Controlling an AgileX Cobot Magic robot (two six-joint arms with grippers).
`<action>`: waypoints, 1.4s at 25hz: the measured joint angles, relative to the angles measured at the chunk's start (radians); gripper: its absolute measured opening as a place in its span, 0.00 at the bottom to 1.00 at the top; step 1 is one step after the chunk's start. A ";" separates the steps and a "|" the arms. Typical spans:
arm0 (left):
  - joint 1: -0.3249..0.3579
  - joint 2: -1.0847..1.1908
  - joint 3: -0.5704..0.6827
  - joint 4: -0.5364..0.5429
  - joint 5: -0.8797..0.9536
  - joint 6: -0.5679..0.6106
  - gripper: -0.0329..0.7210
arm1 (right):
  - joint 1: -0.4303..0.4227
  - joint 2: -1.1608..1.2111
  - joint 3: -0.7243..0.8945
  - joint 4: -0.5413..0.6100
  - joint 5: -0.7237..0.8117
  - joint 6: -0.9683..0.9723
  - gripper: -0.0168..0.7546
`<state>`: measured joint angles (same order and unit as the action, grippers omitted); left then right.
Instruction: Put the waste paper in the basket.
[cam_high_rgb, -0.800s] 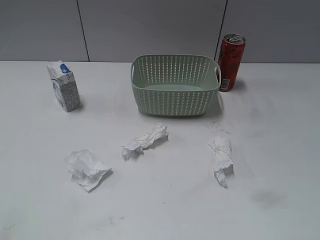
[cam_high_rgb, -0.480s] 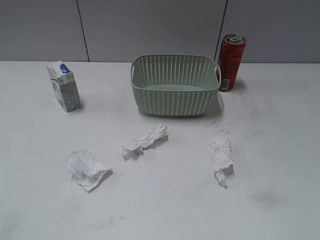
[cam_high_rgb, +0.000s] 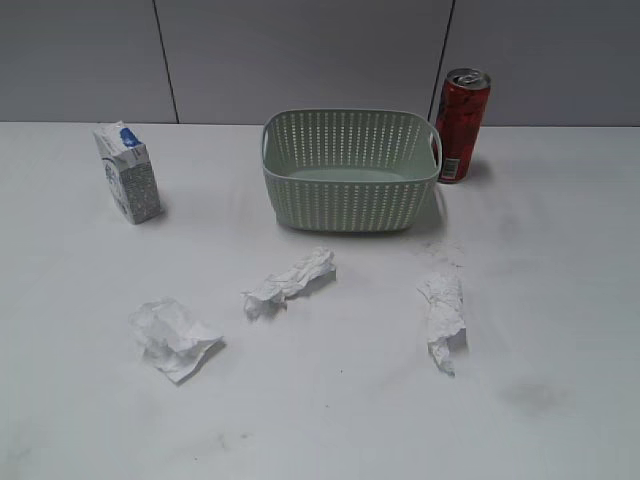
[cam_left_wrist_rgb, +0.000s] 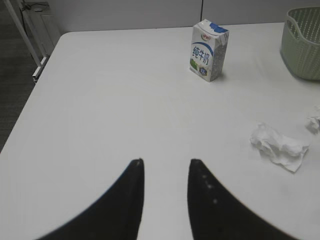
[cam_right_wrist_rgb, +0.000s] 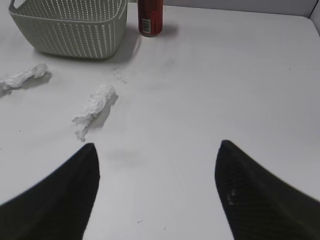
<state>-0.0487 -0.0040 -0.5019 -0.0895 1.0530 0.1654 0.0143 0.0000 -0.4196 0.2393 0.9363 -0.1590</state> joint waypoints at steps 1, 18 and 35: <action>0.000 0.000 0.000 0.000 0.000 0.000 0.36 | 0.000 0.008 -0.004 0.000 -0.006 0.000 0.73; 0.000 0.000 0.000 -0.004 0.000 0.000 0.44 | 0.000 0.362 -0.021 0.003 -0.184 -0.020 0.73; 0.000 0.000 0.000 -0.014 0.000 0.000 0.89 | 0.037 1.077 -0.285 0.186 -0.207 -0.147 0.73</action>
<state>-0.0487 -0.0040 -0.5019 -0.1035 1.0530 0.1654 0.0510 1.0768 -0.7041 0.4248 0.7291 -0.3058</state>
